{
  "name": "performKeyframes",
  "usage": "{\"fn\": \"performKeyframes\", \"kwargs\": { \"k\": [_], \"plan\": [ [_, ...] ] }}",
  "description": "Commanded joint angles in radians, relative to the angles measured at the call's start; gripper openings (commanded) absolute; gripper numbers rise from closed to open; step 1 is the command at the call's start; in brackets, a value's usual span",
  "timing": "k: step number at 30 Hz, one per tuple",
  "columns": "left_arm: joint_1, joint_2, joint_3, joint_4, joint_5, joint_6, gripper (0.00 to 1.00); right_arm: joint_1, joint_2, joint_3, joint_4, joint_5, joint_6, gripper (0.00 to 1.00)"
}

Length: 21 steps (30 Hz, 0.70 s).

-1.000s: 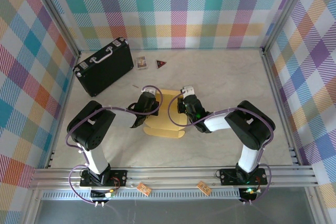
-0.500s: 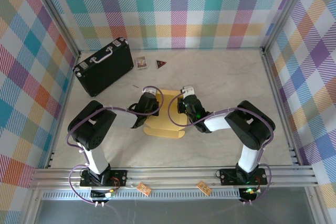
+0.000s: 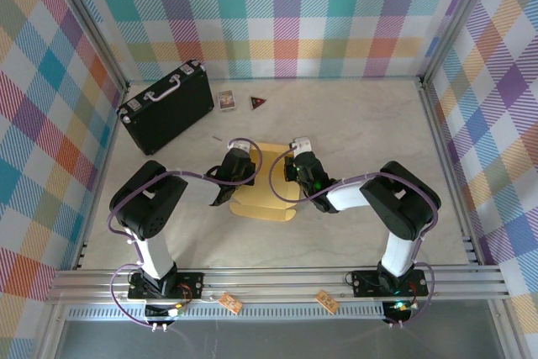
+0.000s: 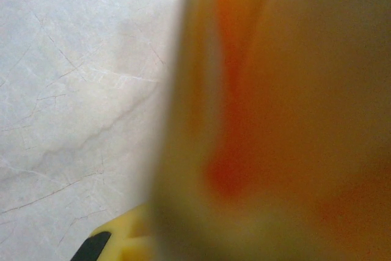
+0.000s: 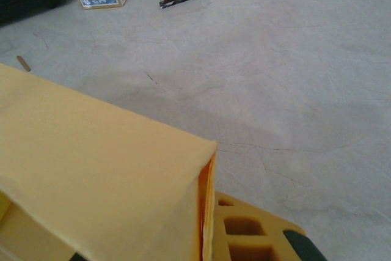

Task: Fold the paper box

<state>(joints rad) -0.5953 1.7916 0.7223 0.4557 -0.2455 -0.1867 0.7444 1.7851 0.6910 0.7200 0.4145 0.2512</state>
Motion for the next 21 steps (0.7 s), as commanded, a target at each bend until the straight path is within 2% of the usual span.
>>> {"fn": "performKeyframes", "kwargs": {
  "k": [1, 2, 3, 4, 5, 19, 21],
  "plan": [
    [-0.008, 0.008, -0.025, -0.082, 0.041, -0.013, 0.33, 0.011, 0.003, 0.009, 0.001, -0.047, 0.017, 0.00],
    [-0.008, 0.002, -0.027, -0.087, 0.047, -0.016, 0.51, 0.010, 0.003, 0.009, 0.001, -0.046, 0.016, 0.00],
    [-0.007, -0.009, -0.034, -0.093, 0.045, -0.027, 0.62, 0.010, 0.004, 0.010, 0.001, -0.045, 0.017, 0.00],
    [-0.008, -0.028, -0.050, -0.090, 0.044, -0.040, 0.70, 0.010, 0.004, 0.009, 0.001, -0.046, 0.017, 0.00],
    [-0.007, -0.048, -0.069, -0.079, 0.049, -0.049, 0.74, 0.010, 0.004, 0.010, 0.001, -0.046, 0.018, 0.00],
    [-0.006, -0.380, -0.170, -0.193, 0.048, -0.078, 0.79, 0.010, 0.005, 0.011, 0.001, -0.047, 0.018, 0.00],
    [-0.006, -0.400, -0.170, -0.207, 0.052, -0.074, 0.74, 0.010, 0.003, 0.011, 0.002, -0.047, 0.020, 0.00]
  ]
}}
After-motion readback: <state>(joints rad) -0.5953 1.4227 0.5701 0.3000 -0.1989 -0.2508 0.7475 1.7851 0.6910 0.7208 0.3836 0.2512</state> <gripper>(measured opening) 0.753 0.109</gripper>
